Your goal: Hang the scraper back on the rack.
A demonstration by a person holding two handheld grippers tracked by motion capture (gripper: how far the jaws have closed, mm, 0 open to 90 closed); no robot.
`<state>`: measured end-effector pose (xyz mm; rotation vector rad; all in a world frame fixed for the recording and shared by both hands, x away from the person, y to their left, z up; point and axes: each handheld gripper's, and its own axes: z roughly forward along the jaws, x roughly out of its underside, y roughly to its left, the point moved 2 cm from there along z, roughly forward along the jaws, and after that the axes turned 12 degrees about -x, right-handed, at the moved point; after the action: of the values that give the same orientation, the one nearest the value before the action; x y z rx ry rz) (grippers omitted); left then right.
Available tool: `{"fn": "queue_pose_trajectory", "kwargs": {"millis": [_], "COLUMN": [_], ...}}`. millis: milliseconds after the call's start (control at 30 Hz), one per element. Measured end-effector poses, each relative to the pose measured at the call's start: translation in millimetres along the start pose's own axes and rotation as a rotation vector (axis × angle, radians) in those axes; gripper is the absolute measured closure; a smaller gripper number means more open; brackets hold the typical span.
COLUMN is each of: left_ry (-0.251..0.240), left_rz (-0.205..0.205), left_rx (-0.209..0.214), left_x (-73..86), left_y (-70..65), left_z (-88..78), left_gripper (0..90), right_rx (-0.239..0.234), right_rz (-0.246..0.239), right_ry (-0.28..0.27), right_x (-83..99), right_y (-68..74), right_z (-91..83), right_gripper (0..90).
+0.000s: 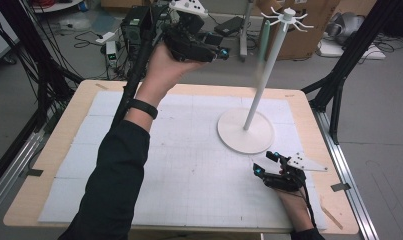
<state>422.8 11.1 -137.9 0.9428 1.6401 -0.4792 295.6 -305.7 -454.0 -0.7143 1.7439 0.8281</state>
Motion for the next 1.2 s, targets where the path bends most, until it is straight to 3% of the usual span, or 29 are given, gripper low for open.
{"fn": "queue_pose_trajectory", "kwargs": {"millis": [133,200,300,500,700,900,1033,1200], "left_ry": [-0.052,-0.051,-0.076,-0.117,-0.124,-0.120,-0.121,-0.096], "left_rz": [-0.018,-0.010,-0.030,-0.097,-0.117,-0.188,-0.200,-0.193], "left_rx": [0.015,0.013,-0.003,-0.033,-0.083,-0.099,-0.119,-0.131], "left_x": [19.1,35.6,65.4,137.8,215.4,286.8,316.6,341.5], "left_y": [2.0,5.4,12.4,25.2,22.5,21.2,16.9,8.4], "left_z": [-16.8,-28.0,-48.0,-94.8,-136.3,-165.4,-181.9,-192.1], "left_gripper": [41.5,38.9,34.7,30.6,27.3,24.0,23.2,21.8], "right_rx": [-0.004,-0.004,-0.003,-0.001,-0.003,0.000,0.004,0.006], "right_rz": [0.002,0.000,0.003,0.010,0.027,0.018,0.017,0.019], "right_ry": [-0.002,-0.004,-0.003,-0.004,-0.010,-0.008,-0.007,-0.003], "right_x": [0.0,0.0,0.0,0.1,0.0,0.1,0.1,0.0], "right_y": [0.0,-0.3,-0.3,-1.0,-2.3,-2.5,-2.3,-1.7], "right_z": [0.0,-0.1,-0.2,-0.6,-1.3,-0.8,-0.6,-0.2], "right_gripper": [23.6,23.6,23.6,23.6,23.6,23.6,23.6,23.6]}}
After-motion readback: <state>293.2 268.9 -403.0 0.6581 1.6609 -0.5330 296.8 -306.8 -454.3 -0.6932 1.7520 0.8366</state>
